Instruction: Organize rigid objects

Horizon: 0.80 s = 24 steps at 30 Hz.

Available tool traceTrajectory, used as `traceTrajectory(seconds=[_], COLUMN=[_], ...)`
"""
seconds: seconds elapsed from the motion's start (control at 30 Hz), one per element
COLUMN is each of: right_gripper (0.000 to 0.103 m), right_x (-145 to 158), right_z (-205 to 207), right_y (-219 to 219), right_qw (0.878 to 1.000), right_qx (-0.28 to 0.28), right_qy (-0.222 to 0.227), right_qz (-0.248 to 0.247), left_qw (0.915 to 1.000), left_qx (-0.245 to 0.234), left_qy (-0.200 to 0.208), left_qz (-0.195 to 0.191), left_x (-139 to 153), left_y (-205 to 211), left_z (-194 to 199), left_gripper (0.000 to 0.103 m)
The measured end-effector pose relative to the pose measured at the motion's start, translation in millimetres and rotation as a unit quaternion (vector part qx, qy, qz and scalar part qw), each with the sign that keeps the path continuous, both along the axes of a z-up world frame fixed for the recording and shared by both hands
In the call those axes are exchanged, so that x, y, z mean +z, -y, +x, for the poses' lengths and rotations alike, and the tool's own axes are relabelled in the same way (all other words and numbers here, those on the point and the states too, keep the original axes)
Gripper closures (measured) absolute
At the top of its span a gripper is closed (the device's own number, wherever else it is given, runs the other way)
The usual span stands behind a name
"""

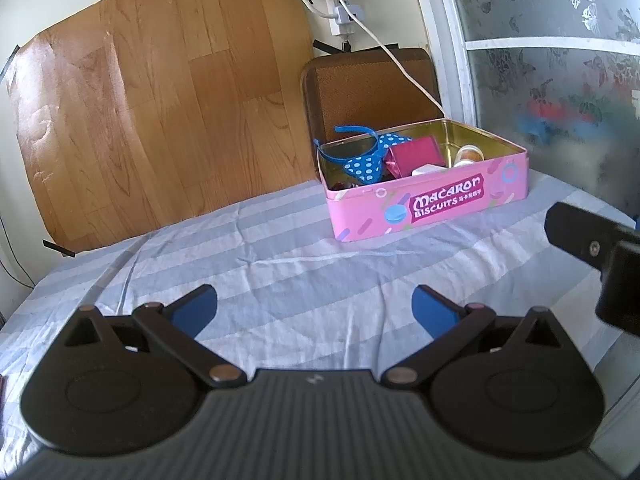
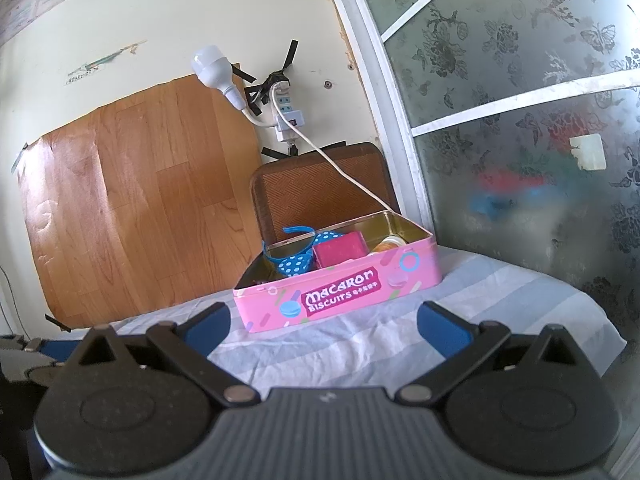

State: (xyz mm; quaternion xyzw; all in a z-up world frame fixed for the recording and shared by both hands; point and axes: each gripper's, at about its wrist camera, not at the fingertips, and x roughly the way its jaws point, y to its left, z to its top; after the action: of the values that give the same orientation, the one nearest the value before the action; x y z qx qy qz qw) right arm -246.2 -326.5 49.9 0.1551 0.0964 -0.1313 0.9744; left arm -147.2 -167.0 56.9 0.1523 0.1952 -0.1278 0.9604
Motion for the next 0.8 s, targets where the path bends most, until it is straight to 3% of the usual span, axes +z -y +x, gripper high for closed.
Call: traceTrajectory(seconds=[0.8], right_gripper=[0.0], right_x=[-2.8], right_z=[1.0], right_y=[0.8], right_qw=[1.0], right_qx=[0.003], right_qy=[-0.006], right_qz=[0.001], left_qw=[0.9995], left_qx=[-0.002], left_qy=[-0.03], left_qz=[-0.004], left_x=[-6.3], left_y=[2.5], left_z=[2.3], left_gripper=[0.0])
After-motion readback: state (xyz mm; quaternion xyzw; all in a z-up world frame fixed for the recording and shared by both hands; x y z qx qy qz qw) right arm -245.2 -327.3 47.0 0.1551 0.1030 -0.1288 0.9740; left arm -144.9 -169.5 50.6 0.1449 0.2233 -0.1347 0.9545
